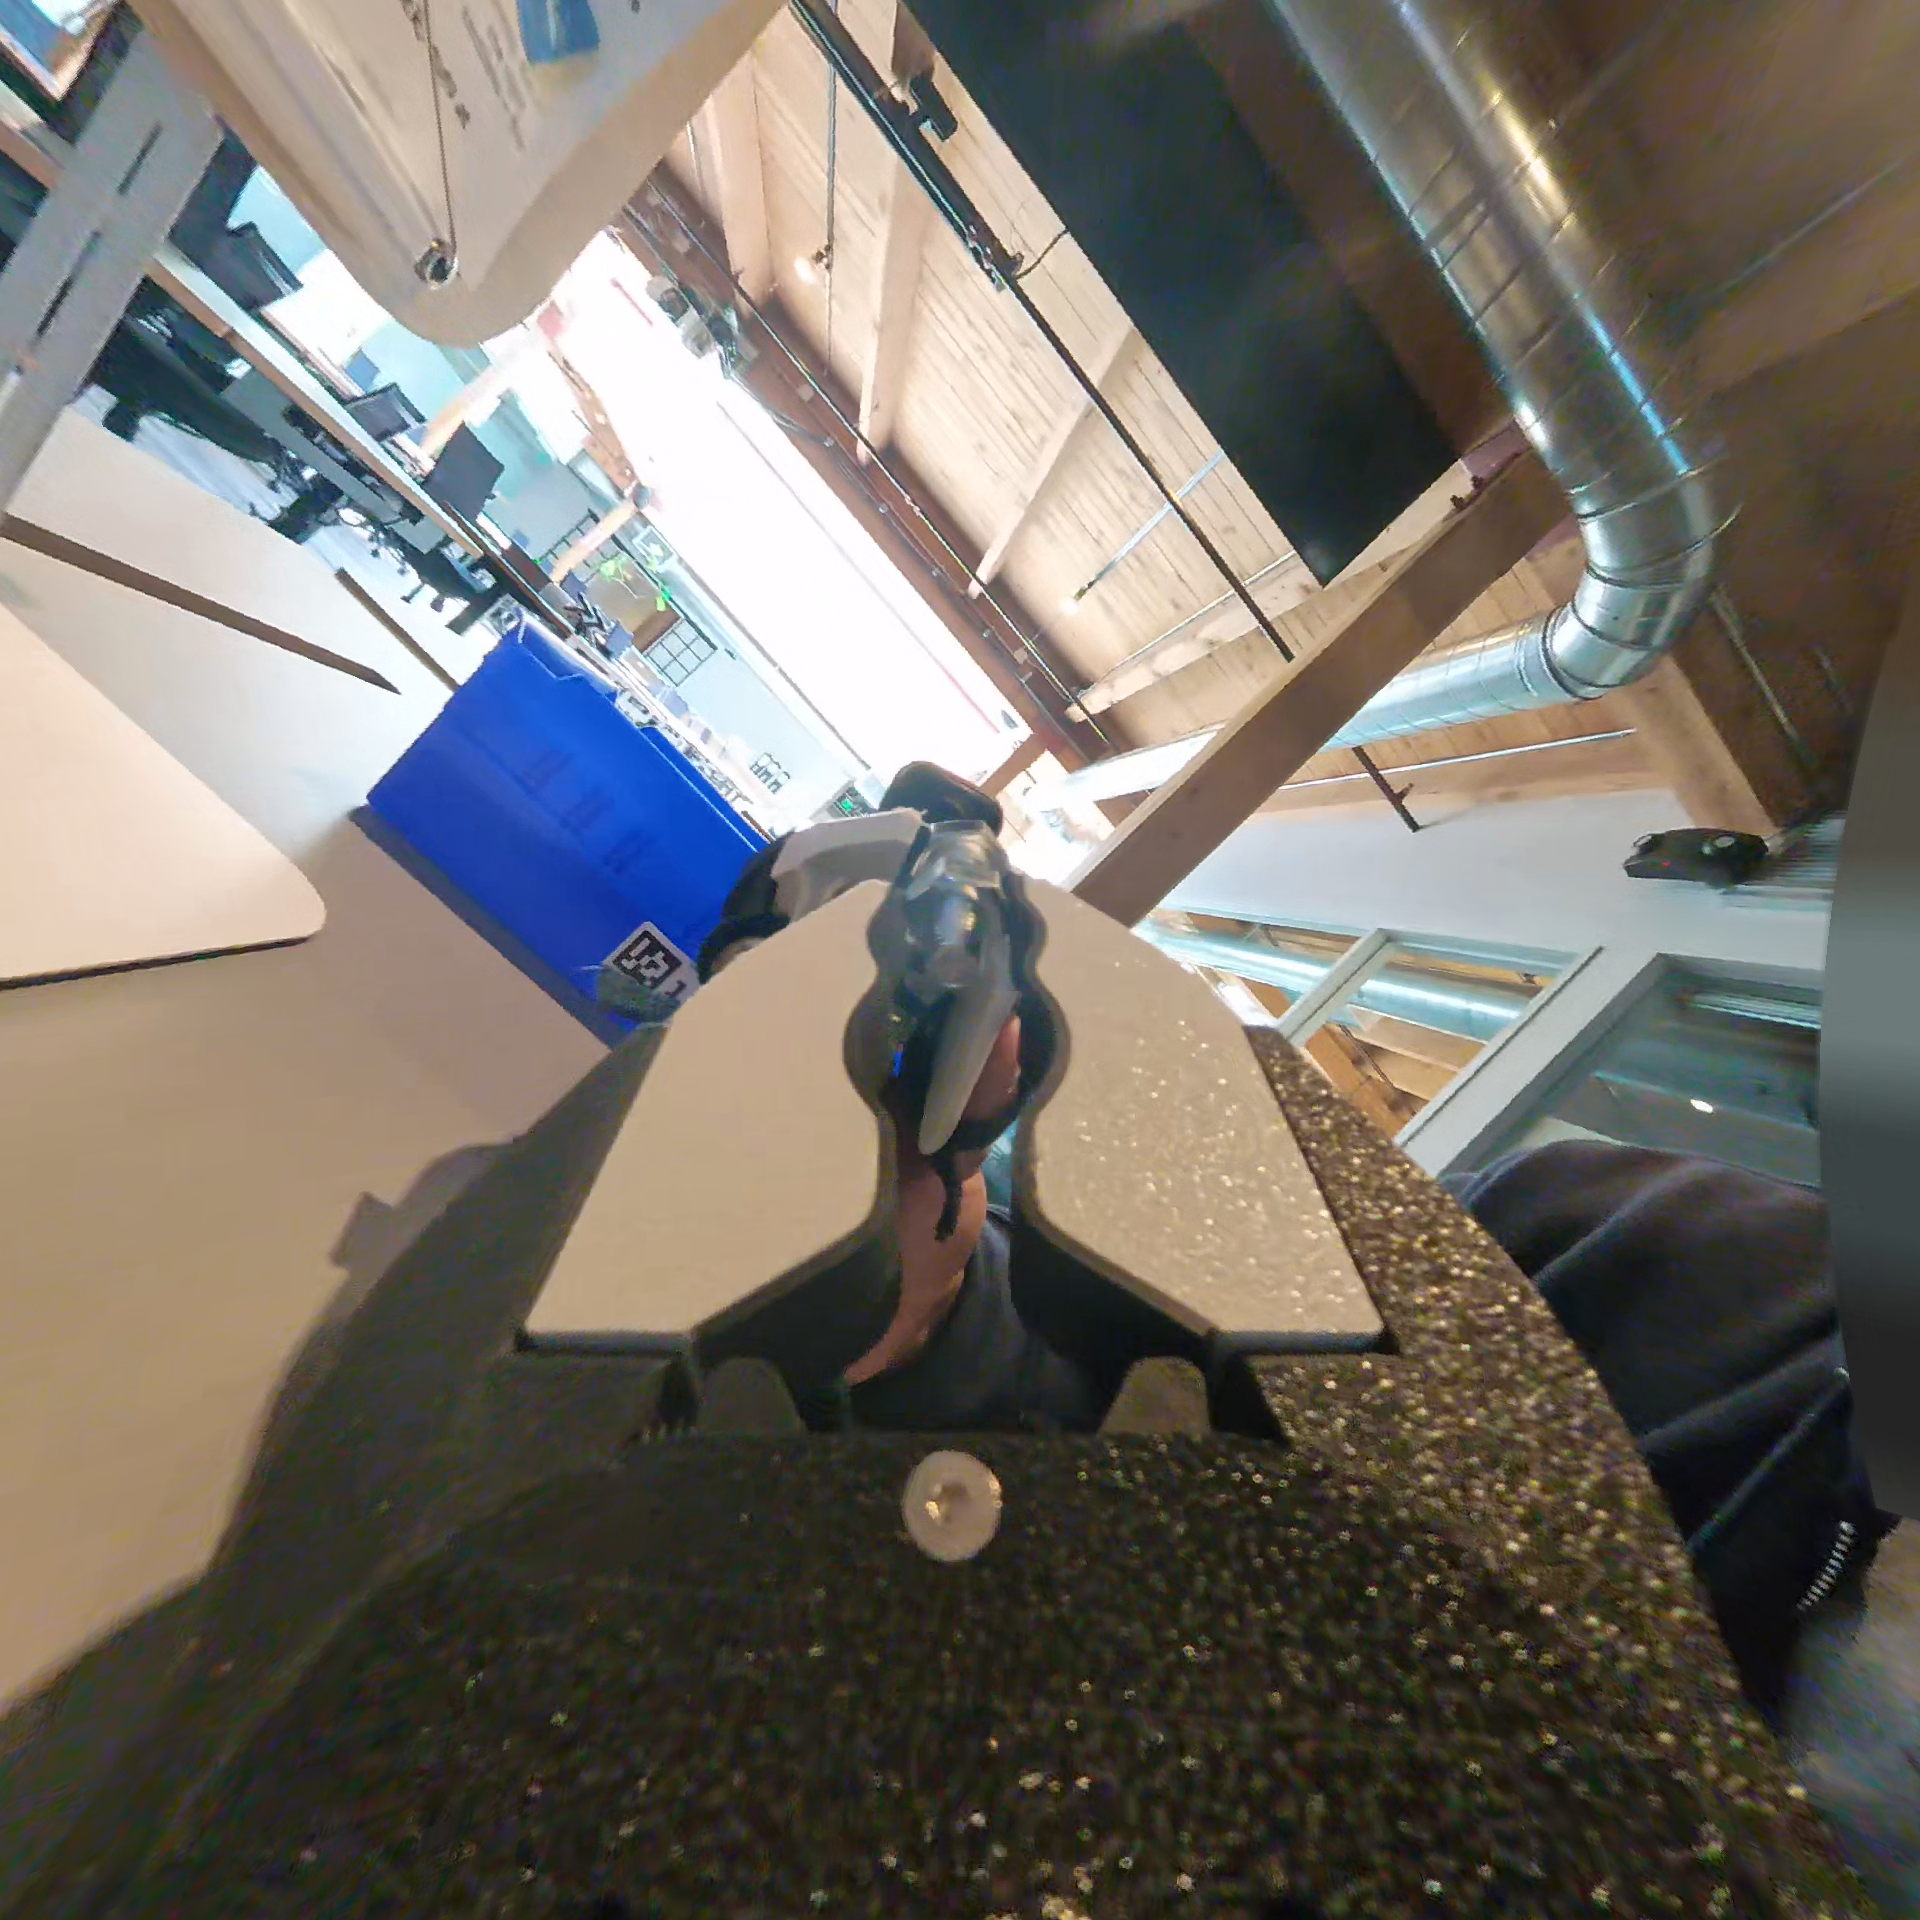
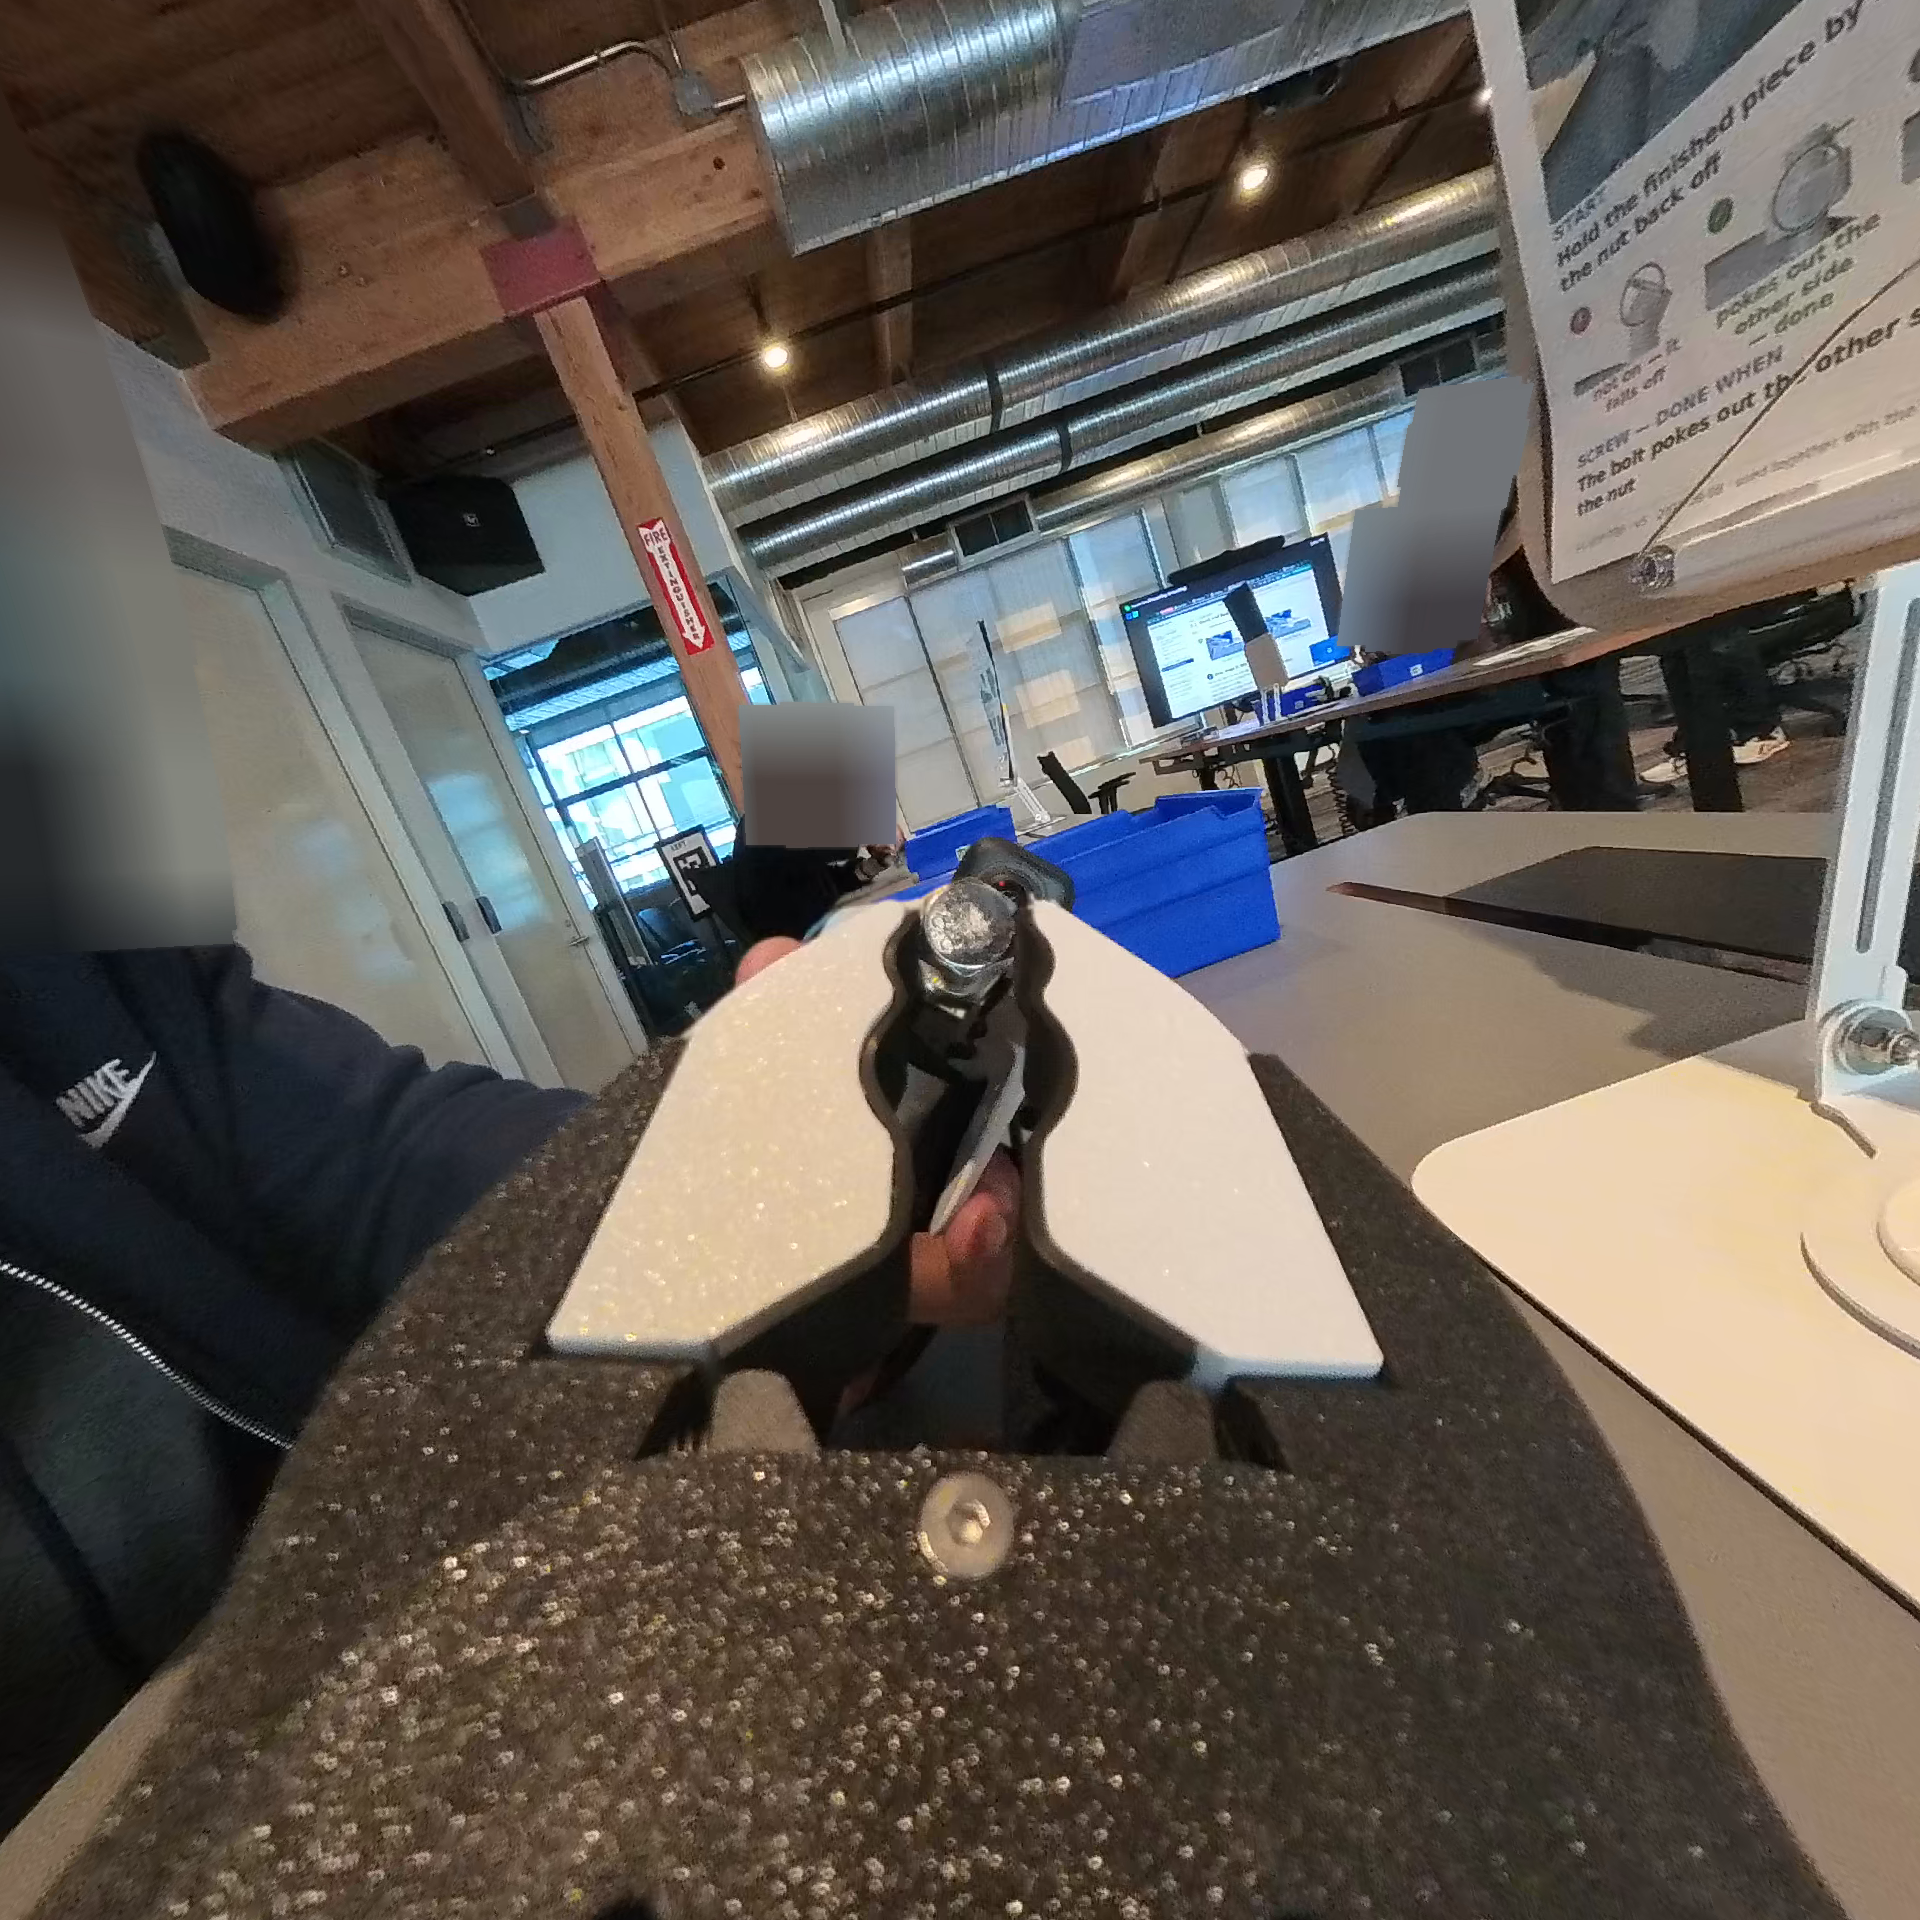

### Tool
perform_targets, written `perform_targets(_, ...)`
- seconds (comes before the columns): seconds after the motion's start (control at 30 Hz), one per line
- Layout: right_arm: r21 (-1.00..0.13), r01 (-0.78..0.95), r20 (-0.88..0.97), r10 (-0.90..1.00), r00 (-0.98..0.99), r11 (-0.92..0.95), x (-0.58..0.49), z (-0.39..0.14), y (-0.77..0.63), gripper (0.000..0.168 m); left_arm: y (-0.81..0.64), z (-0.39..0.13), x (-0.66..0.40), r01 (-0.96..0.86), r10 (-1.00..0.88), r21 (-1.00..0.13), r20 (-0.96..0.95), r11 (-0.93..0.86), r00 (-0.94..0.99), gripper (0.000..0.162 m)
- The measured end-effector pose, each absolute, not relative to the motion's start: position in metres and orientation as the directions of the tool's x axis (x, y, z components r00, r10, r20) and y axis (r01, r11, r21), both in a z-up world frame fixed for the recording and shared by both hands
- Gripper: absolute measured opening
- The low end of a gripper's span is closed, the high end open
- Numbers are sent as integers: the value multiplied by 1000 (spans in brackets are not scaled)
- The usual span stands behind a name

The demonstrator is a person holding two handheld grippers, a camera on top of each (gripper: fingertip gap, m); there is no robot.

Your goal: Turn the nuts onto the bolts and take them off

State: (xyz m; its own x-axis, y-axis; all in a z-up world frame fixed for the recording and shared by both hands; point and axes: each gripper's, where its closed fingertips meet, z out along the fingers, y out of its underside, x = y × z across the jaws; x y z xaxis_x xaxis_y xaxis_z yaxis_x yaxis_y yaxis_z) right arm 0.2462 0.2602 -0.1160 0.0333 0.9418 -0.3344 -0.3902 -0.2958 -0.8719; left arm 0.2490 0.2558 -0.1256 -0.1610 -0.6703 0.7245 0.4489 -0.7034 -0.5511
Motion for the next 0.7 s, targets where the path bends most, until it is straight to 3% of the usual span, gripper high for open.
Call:
perform_targets(0.07,-872,-389,-335,942,34,-296,246,-116,260,16,256,-126,249,452,-691,-576,710,-681,-137,18)
perform_targets(0.17,-870,-392,-337,941,30,-299,246,-116,260,16,256,-126,249,436,-798,-726,601,-532,26,18)
perform_targets(0.27,-870,-392,-337,941,29,-299,246,-116,260,16,257,-128,250,320,-896,-918,331,-233,297,17)
perform_targets(0.33,-870,-392,-336,941,31,-298,247,-116,260,16,258,-130,250,171,-885,-985,83,-4,459,17)
perform_targets(0.43,-871,-392,-335,942,33,-296,247,-116,260,16,260,-130,248,-46,-781,-969,-225,245,582,18)
perform_targets(0.5,-872,-390,-334,942,33,-295,246,-116,260,16,260,-130,248,-116,-729,-942,-319,315,606,18)
perform_targets(0.6,-871,-393,-335,942,34,-296,247,-116,260,16,259,-129,247,-125,-713,-932,-342,340,612,19)
perform_targets(0.7,-856,-415,-351,936,30,-307,251,-115,263,16,249,-119,249,5,-780,-949,-257,316,570,29)
